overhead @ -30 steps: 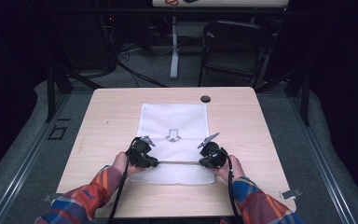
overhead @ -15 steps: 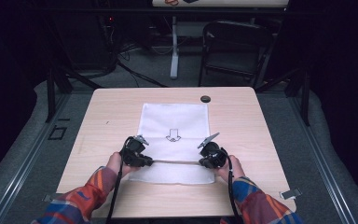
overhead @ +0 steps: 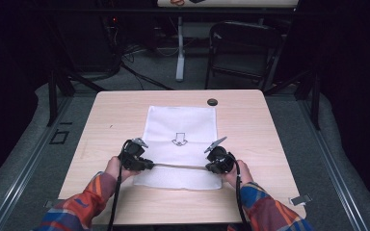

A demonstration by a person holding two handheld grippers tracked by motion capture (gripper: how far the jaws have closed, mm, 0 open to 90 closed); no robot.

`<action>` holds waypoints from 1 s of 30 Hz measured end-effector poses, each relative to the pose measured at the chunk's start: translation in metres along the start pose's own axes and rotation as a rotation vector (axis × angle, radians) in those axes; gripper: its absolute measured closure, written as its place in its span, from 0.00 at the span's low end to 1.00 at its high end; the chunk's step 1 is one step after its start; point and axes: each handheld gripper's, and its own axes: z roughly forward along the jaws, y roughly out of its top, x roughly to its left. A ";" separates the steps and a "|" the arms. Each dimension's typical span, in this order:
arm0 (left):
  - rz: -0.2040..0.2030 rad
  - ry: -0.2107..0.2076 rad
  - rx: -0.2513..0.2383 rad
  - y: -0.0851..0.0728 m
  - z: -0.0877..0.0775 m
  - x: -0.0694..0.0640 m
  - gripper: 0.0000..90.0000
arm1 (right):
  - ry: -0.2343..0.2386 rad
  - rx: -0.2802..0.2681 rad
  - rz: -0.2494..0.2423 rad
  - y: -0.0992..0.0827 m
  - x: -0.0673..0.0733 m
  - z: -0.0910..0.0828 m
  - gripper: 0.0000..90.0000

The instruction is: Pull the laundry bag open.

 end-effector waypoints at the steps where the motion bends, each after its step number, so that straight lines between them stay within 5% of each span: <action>1: 0.000 0.001 -0.002 -0.001 0.000 0.000 0.90 | 0.001 0.001 0.000 0.000 0.000 0.000 1.00; 30: -0.033 0.018 0.008 -0.014 -0.009 0.004 0.90 | -0.014 0.004 -0.027 0.002 -0.001 0.001 1.00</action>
